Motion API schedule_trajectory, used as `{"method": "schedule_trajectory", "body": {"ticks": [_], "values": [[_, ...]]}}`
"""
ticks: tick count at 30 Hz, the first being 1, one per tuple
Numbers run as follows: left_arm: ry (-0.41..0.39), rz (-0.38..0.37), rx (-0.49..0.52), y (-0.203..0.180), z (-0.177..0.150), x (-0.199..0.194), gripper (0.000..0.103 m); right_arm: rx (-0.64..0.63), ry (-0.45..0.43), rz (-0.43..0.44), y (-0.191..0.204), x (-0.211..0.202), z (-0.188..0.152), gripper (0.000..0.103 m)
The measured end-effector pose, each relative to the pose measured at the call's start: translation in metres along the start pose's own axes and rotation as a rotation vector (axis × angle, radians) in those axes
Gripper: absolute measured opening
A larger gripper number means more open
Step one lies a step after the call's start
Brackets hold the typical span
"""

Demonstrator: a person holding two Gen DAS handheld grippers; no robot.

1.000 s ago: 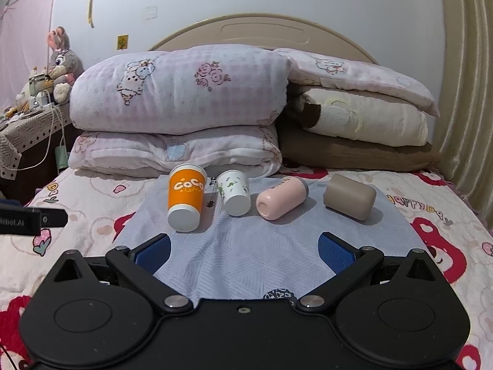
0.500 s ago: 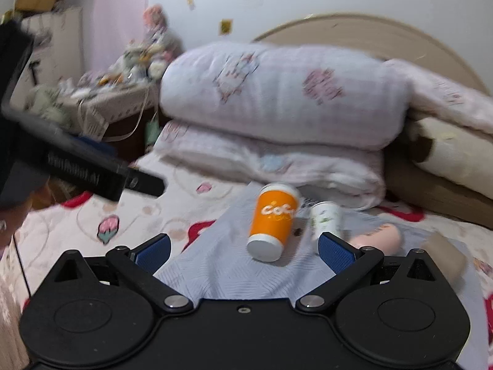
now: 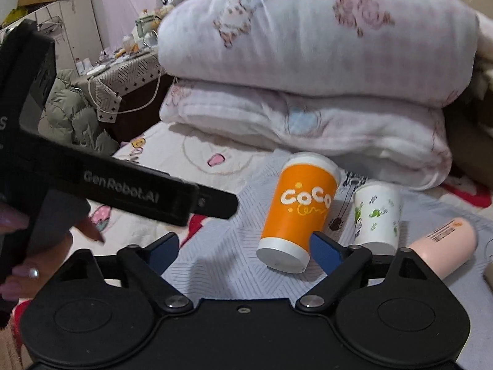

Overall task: Flip cup upright
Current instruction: 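Move the right gripper to the lying orange cup and close around it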

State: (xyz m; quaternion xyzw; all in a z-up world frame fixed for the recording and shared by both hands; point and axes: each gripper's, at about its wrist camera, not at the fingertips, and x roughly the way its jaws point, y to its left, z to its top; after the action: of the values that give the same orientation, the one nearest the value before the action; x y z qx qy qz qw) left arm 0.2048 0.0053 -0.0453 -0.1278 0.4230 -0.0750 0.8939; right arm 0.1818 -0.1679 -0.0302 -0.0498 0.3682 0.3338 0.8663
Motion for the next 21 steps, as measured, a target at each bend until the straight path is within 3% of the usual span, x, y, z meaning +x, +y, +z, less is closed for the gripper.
{"method": "schedule_trajectory", "body": {"ticks": [8,15,19,21], "values": [[0.025,-0.074,-0.091,0.013,0.004,0.044,0.098,0.041,0.04,-0.028,-0.024,0.046,-0.006,0.093],[0.015,-0.082,-0.124,0.024,0.006,0.058,0.095,0.095,0.079,-0.014,-0.039,0.078,-0.002,0.092],[0.031,-0.08,-0.118,0.024,0.007,0.065,0.085,0.109,0.142,-0.057,-0.042,0.098,0.0,0.075],[0.035,-0.084,-0.116,0.023,0.006,0.067,0.085,0.115,0.134,-0.054,-0.044,0.097,-0.002,0.074]]}}
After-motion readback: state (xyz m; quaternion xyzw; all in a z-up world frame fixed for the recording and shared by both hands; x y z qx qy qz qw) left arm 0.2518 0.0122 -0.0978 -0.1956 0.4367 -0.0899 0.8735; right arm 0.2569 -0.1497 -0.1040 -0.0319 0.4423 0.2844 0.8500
